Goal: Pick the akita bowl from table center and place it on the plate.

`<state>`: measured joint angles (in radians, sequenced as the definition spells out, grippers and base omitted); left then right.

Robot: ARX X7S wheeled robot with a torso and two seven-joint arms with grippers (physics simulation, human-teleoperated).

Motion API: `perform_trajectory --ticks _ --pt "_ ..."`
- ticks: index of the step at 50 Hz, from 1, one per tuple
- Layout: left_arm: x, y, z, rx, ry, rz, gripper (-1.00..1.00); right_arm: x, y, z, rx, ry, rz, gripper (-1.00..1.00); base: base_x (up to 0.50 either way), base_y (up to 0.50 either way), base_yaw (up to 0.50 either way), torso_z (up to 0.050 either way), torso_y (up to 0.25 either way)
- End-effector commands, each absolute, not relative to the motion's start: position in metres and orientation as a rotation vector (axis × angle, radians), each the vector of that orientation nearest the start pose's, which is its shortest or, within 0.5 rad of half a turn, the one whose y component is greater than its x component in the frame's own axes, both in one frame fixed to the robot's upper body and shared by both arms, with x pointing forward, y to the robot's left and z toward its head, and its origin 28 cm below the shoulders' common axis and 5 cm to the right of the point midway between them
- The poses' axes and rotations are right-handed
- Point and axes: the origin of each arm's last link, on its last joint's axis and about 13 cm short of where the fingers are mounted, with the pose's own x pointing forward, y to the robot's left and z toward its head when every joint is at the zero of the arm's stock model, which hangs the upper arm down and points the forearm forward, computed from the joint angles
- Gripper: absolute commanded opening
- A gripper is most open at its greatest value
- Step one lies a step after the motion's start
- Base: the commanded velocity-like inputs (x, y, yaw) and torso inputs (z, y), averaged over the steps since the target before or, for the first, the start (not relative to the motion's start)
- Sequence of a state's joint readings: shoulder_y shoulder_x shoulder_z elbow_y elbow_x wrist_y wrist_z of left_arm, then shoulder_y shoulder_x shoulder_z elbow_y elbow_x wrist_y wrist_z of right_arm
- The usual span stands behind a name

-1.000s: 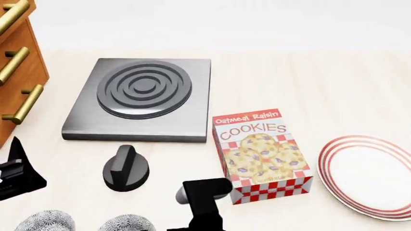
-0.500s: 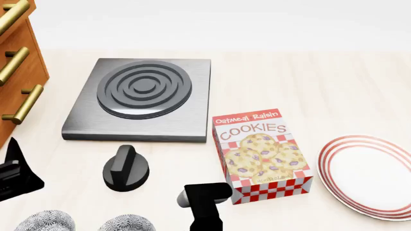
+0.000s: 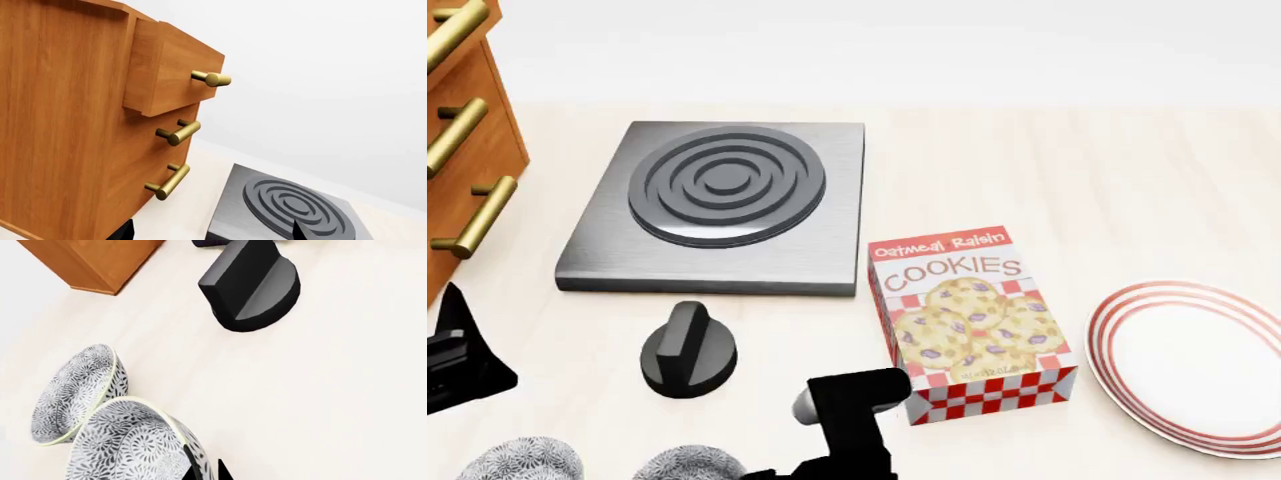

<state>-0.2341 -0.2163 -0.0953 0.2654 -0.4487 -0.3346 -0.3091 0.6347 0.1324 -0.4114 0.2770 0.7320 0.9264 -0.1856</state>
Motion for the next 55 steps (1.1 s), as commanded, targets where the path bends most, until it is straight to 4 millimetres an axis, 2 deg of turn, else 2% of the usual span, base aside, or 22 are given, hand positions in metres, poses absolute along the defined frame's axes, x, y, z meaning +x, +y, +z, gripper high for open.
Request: perform_trajectory --ticks 1,6,11,13,16,18,27,30,32,36,46,55 --pt "0.253 0.255 0.110 -0.237 -0.146 0.245 1.00 0.287 -0.052 0.093 0.130 0.468 0.698 -1.00 0.00 0.00 0.00 0.000 0.000" --pt "0.252 0.255 0.111 -0.236 -0.148 0.242 1.00 0.276 -0.062 0.120 -0.020 0.258 0.623 -1.00 0.00 0.00 0.00 0.000 0.000" --pt "0.250 0.252 0.111 -0.232 -0.148 0.232 1.00 0.264 -0.073 0.145 -0.075 0.105 0.541 -1.00 0.00 0.00 0.00 0.000 0.000" --pt "0.249 0.253 0.113 -0.233 -0.153 0.233 1.00 0.262 -0.076 0.150 -0.076 0.074 0.525 -1.00 0.00 0.00 0.00 0.000 0.000" --pt "0.249 0.255 0.115 -0.238 -0.158 0.241 1.00 0.264 -0.087 0.161 -0.181 -0.049 0.365 -1.00 0.00 0.00 0.00 0.000 0.000" --pt "0.250 0.255 0.115 -0.238 -0.158 0.242 1.00 0.263 -0.091 0.166 -0.193 -0.077 0.327 -1.00 0.00 0.00 0.00 0.000 0.000" --pt "0.253 0.254 0.117 -0.239 -0.160 0.242 1.00 0.259 -0.110 0.208 -0.329 -0.266 0.154 -1.00 0.00 0.00 0.00 0.000 0.000" --pt "0.254 0.255 0.117 -0.241 -0.160 0.241 1.00 0.261 -0.117 0.218 -0.336 -0.276 0.101 -1.00 0.00 0.00 0.00 0.000 0.000" --pt "0.254 0.255 0.117 -0.243 -0.161 0.242 1.00 0.265 -0.125 0.220 -0.356 -0.236 -0.009 -1.00 0.00 0.00 0.00 0.000 0.000" --pt "0.255 0.255 0.117 -0.244 -0.161 0.245 1.00 0.269 -0.135 0.224 -0.323 -0.209 -0.085 -1.00 0.00 0.00 0.00 0.000 0.000" --pt "0.253 0.253 0.115 -0.242 -0.157 0.241 1.00 0.276 -0.161 0.230 -0.104 -0.083 -0.130 -1.00 0.00 0.00 0.00 0.000 0.000" --pt "0.248 0.254 0.114 -0.245 -0.159 0.243 1.00 0.284 -0.179 0.220 0.033 0.016 -0.142 -1.00 0.00 0.00 0.00 0.000 0.000"
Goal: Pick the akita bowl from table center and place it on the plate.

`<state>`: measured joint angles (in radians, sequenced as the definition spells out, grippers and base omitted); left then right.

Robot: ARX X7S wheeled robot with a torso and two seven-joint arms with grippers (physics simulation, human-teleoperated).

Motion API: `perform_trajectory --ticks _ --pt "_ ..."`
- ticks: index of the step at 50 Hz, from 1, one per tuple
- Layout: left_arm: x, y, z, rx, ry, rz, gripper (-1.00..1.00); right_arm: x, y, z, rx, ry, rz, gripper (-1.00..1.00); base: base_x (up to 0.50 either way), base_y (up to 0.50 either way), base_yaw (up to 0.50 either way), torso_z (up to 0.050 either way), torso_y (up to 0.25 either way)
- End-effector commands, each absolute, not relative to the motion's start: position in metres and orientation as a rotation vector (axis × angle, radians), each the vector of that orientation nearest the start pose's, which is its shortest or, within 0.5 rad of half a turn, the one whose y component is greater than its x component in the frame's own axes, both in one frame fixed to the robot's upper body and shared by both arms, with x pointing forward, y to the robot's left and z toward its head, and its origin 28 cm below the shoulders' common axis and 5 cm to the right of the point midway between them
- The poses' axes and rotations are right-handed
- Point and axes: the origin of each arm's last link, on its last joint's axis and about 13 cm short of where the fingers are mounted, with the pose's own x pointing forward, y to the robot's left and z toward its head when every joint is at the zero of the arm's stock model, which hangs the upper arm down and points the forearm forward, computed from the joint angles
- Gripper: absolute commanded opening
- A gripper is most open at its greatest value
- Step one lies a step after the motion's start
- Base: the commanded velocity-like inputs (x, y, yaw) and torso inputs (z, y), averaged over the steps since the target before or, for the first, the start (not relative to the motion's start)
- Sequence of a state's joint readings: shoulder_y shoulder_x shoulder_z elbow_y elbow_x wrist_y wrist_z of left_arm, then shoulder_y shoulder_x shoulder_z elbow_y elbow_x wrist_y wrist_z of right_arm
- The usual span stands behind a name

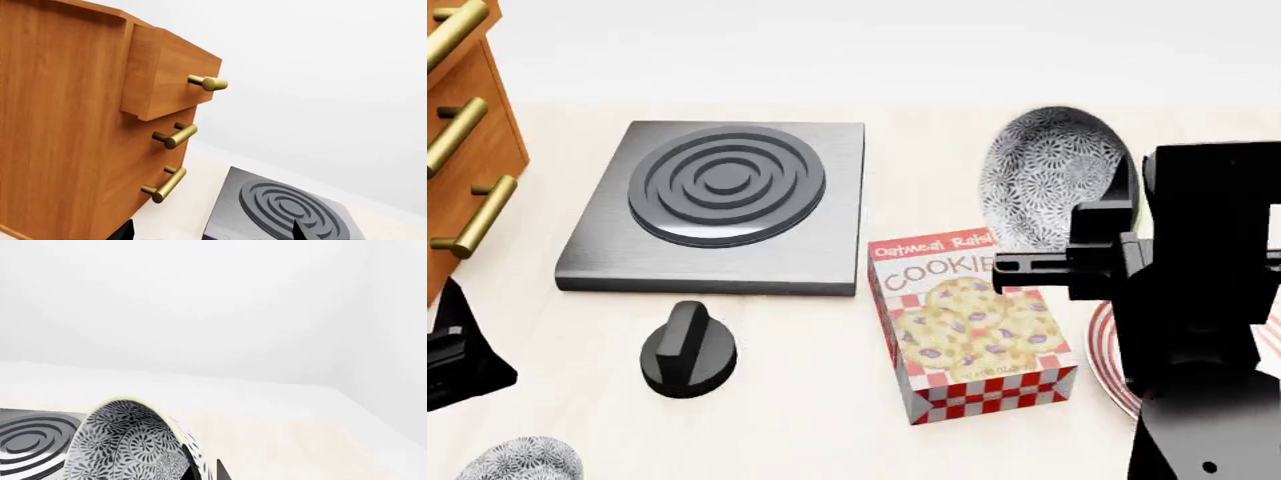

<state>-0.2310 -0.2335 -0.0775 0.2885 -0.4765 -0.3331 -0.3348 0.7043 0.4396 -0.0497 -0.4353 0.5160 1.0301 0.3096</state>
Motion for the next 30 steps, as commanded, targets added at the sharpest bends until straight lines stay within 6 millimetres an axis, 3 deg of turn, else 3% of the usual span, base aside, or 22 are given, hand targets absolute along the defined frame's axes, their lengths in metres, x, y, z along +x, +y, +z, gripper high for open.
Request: perform_trajectory --ticks 1,9,30 --pt "0.248 0.254 0.114 -0.245 -0.159 0.244 1.00 0.284 -0.180 0.220 0.054 0.019 -0.140 -1.00 0.00 0.00 0.00 0.000 0.000" --pt "0.247 0.257 0.114 -0.252 -0.163 0.254 1.00 0.289 -0.192 0.202 0.291 0.079 -0.125 -1.00 0.00 0.00 0.00 0.000 0.002" --pt "0.248 0.258 0.117 -0.256 -0.168 0.261 1.00 0.290 -0.198 0.197 0.239 0.099 -0.190 -1.00 0.00 0.00 0.00 0.000 0.000"
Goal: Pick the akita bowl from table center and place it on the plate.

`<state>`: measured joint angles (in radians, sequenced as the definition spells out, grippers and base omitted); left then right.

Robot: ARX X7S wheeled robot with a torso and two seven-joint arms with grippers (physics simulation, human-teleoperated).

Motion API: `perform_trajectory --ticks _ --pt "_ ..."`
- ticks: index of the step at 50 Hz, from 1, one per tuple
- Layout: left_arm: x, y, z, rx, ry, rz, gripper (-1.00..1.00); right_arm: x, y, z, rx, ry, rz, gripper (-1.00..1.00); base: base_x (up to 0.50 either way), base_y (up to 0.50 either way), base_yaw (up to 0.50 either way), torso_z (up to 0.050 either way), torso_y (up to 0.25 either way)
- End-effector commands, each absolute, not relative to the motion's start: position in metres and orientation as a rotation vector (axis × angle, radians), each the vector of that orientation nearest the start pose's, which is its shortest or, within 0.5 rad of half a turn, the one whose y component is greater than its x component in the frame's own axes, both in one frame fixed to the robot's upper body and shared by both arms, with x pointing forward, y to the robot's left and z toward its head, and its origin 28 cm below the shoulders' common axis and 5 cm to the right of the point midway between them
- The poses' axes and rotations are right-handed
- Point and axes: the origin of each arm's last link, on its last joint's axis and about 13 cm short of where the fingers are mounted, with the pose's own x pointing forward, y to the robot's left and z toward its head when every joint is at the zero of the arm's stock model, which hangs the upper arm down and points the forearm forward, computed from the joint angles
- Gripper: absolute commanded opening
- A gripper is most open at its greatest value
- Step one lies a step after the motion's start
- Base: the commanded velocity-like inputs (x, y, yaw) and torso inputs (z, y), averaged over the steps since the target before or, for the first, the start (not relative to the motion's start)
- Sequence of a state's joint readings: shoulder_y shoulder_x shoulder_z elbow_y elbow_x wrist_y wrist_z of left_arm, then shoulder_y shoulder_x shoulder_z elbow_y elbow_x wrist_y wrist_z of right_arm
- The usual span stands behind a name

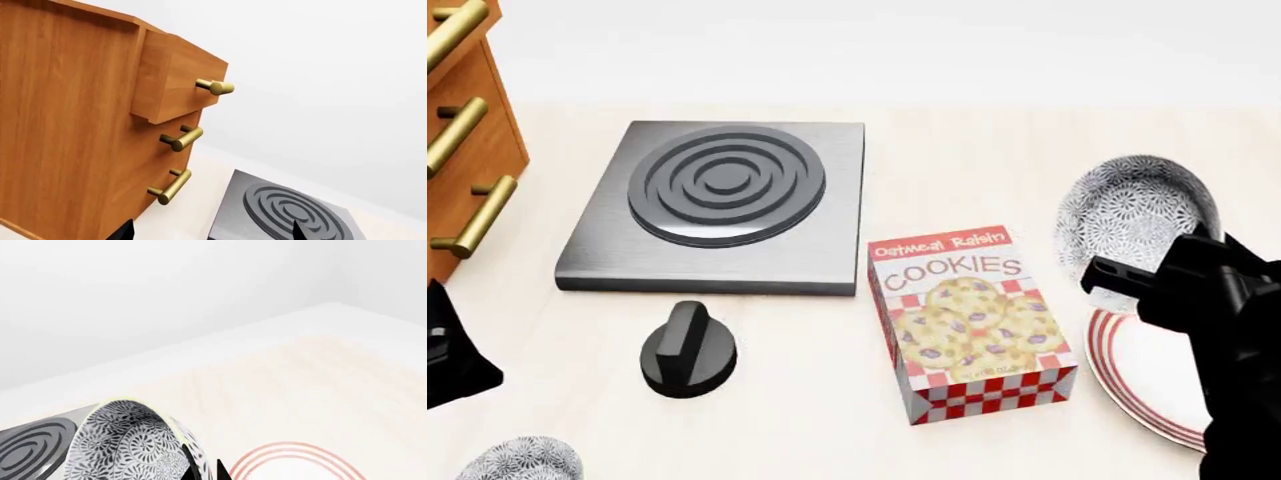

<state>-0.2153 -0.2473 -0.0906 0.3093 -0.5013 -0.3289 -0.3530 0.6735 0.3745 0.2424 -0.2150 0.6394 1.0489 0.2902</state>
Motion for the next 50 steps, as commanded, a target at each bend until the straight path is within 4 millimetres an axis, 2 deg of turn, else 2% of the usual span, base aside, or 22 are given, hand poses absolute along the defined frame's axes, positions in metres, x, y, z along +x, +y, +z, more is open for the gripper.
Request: perform_trajectory --ticks 1,2,4,7,10,17,20,25,30,36,43,50 --pt "0.248 0.258 0.117 -0.256 -0.168 0.261 1.00 0.290 -0.198 0.197 0.239 0.099 -0.190 -1.00 0.00 0.00 0.00 0.000 0.000" --pt "0.247 0.258 0.118 -0.259 -0.188 0.267 1.00 0.293 -0.202 0.203 0.342 0.158 -0.154 -1.00 0.00 0.00 0.00 0.000 0.000" --pt "0.247 0.259 0.119 -0.268 -0.195 0.269 1.00 0.297 -0.206 0.208 0.418 0.224 -0.157 -1.00 0.00 0.00 0.00 0.000 0.000" --pt "0.244 0.259 0.120 -0.301 -0.240 0.256 1.00 0.306 -0.215 0.214 0.482 0.298 -0.230 -1.00 0.00 0.00 0.00 0.000 0.003" --pt "0.243 0.260 0.120 -0.311 -0.254 0.256 1.00 0.311 -0.220 0.220 0.576 0.344 -0.223 -1.00 0.00 0.00 0.00 0.000 0.000" --pt "0.241 0.260 0.119 -0.303 -0.250 0.257 1.00 0.319 -0.227 0.226 0.586 0.386 -0.324 -1.00 0.00 0.00 0.00 0.000 0.000" --pt "0.239 0.260 0.118 -0.310 -0.251 0.250 1.00 0.324 -0.230 0.225 0.611 0.426 -0.386 -1.00 0.00 0.00 0.00 0.000 0.000" --pt "0.238 0.260 0.118 -0.309 -0.255 0.246 1.00 0.332 -0.235 0.224 0.681 0.457 -0.383 -1.00 0.00 0.00 0.00 0.000 0.000" --pt "0.236 0.260 0.118 -0.300 -0.270 0.239 1.00 0.338 -0.241 0.214 0.755 0.483 -0.374 -1.00 0.00 0.00 0.00 0.000 0.002" --pt "0.236 0.261 0.119 -0.294 -0.269 0.241 1.00 0.341 -0.246 0.209 0.784 0.485 -0.379 -1.00 0.00 0.00 0.00 0.000 -0.238" --pt "0.236 0.260 0.120 -0.247 -0.287 0.223 1.00 0.343 -0.249 0.205 0.823 0.472 -0.368 -1.00 0.00 0.00 0.00 0.000 -0.059" --pt "0.237 0.261 0.122 -0.276 -0.277 0.227 1.00 0.346 -0.253 0.206 0.842 0.446 -0.388 -1.00 0.00 0.00 0.00 0.000 -0.107"
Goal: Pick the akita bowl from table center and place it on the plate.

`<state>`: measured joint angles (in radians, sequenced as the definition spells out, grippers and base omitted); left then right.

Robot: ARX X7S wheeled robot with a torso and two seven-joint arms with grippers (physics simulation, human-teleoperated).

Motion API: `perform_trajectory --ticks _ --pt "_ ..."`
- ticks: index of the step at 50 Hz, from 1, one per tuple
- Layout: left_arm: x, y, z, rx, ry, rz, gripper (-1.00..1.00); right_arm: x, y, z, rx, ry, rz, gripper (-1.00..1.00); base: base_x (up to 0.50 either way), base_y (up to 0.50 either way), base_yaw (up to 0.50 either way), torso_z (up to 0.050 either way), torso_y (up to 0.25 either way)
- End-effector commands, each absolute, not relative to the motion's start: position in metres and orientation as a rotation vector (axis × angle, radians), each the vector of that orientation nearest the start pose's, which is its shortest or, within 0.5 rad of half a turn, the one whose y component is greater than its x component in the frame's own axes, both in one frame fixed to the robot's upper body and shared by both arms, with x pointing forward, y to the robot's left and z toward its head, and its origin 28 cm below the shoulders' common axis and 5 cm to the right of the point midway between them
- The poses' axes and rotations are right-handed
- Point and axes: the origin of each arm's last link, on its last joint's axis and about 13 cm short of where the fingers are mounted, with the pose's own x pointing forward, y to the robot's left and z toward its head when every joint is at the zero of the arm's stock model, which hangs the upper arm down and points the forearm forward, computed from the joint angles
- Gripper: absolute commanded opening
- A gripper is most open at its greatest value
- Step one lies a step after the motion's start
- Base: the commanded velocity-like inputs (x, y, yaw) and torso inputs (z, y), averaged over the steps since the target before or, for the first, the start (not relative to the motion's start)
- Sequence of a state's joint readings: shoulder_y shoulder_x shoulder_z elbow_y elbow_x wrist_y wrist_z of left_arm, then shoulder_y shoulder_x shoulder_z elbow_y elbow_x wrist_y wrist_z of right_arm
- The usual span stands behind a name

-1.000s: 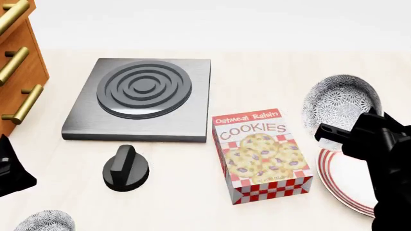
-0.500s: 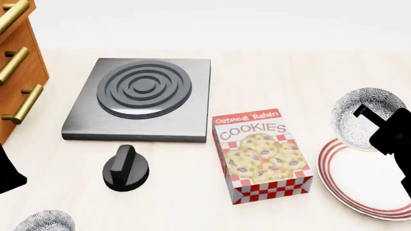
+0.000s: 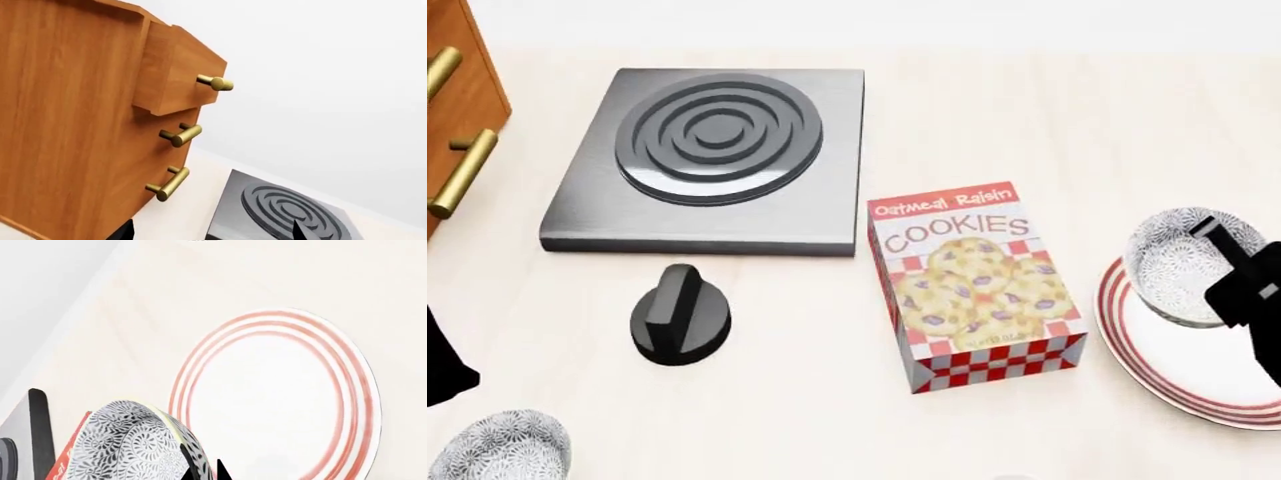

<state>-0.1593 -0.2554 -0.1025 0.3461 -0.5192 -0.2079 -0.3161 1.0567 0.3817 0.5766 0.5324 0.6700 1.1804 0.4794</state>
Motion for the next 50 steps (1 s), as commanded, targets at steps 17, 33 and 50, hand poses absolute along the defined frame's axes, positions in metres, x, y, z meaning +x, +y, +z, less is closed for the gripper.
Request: perform_trajectory --ticks 17,33,50 --pt "0.235 0.261 0.122 -0.284 -0.279 0.231 1.00 0.340 -0.270 0.213 0.889 0.371 -0.449 -1.00 0.00 0.00 0.00 0.000 0.000" --pt "0.234 0.263 0.122 -0.304 -0.296 0.239 1.00 0.339 -0.271 0.208 0.897 0.364 -0.450 -1.00 0.00 0.00 0.00 0.002 -0.109" --pt "0.235 0.260 0.122 -0.273 -0.283 0.245 1.00 0.354 -0.273 0.202 0.909 0.382 -0.446 -1.00 0.00 0.00 0.00 0.000 -0.068"
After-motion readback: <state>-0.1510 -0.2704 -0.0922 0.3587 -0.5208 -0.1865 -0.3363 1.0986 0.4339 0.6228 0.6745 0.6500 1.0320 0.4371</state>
